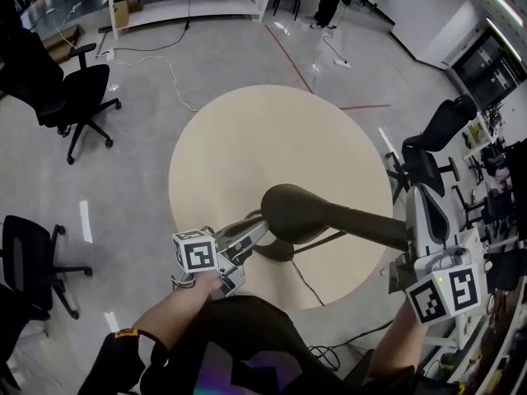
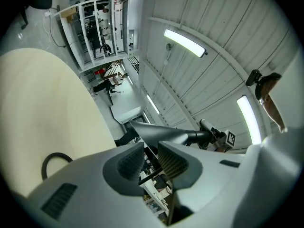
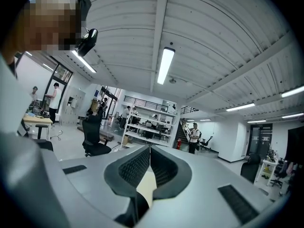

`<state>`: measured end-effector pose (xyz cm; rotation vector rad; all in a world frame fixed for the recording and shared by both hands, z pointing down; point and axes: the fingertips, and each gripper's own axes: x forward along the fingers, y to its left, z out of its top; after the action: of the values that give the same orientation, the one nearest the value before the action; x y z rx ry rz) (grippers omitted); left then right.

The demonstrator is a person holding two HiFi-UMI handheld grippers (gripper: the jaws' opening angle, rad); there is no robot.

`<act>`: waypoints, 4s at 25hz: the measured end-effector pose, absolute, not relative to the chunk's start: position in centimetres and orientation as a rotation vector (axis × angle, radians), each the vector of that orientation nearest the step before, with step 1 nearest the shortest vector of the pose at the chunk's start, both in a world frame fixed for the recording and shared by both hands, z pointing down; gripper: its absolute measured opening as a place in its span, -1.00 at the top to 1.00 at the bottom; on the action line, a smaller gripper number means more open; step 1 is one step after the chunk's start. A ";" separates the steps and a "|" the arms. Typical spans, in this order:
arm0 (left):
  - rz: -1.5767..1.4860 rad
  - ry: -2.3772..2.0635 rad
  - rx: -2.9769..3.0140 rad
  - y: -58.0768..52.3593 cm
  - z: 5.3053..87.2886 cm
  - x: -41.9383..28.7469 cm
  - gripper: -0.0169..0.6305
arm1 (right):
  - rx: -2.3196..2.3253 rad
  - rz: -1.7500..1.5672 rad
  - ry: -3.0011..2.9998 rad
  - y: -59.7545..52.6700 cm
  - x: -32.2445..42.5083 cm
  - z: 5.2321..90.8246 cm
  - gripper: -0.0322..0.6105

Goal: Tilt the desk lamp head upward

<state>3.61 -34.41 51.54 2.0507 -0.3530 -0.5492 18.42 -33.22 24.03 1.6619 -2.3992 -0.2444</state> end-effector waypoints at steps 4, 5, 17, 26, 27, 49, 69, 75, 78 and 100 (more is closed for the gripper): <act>-0.559 -0.321 2.039 -34.6 51.1 3.7 0.58 | 1.658 -0.213 -2.422 -33.4 18.3 23.9 0.86; -0.556 -0.317 2.038 -34.6 51.0 3.7 0.58 | 1.659 -0.204 -2.429 -33.5 18.3 23.8 0.85; -0.587 -0.316 2.016 -36.5 49.8 1.9 0.60 | 1.694 -0.086 -2.479 -33.5 18.5 24.9 0.86; -0.600 -0.313 2.078 -37.5 47.9 0.4 0.62 | 1.777 -0.016 -2.498 -32.2 19.8 26.2 0.86; -0.605 -0.312 2.089 -37.7 47.5 0.3 0.62 | 1.791 -0.012 -2.496 -32.1 20.0 26.3 0.86; -0.666 -0.336 2.405 -39.1 36.6 -1.0 0.68 | 2.002 0.138 -2.409 -29.5 24.7 30.7 0.86; -0.681 -0.278 2.624 -38.1 28.2 0.7 0.71 | 2.109 0.293 -2.393 -29.2 26.1 34.4 0.86; -0.669 -0.255 2.697 -37.1 25.2 1.8 0.72 | 2.127 0.301 -2.346 -29.1 26.4 35.1 0.86; -0.653 -0.247 2.739 -36.6 24.1 2.5 0.72 | 2.128 0.299 -2.324 -29.2 26.6 35.6 0.86; -0.599 -0.241 2.967 -32.6 18.5 6.2 0.73 | 2.239 0.157 -2.092 -29.2 26.7 37.6 0.86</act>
<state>6.18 -32.62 18.54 2.9672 -0.2412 -0.5994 26.66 -29.21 37.61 2.2392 -2.0916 0.1570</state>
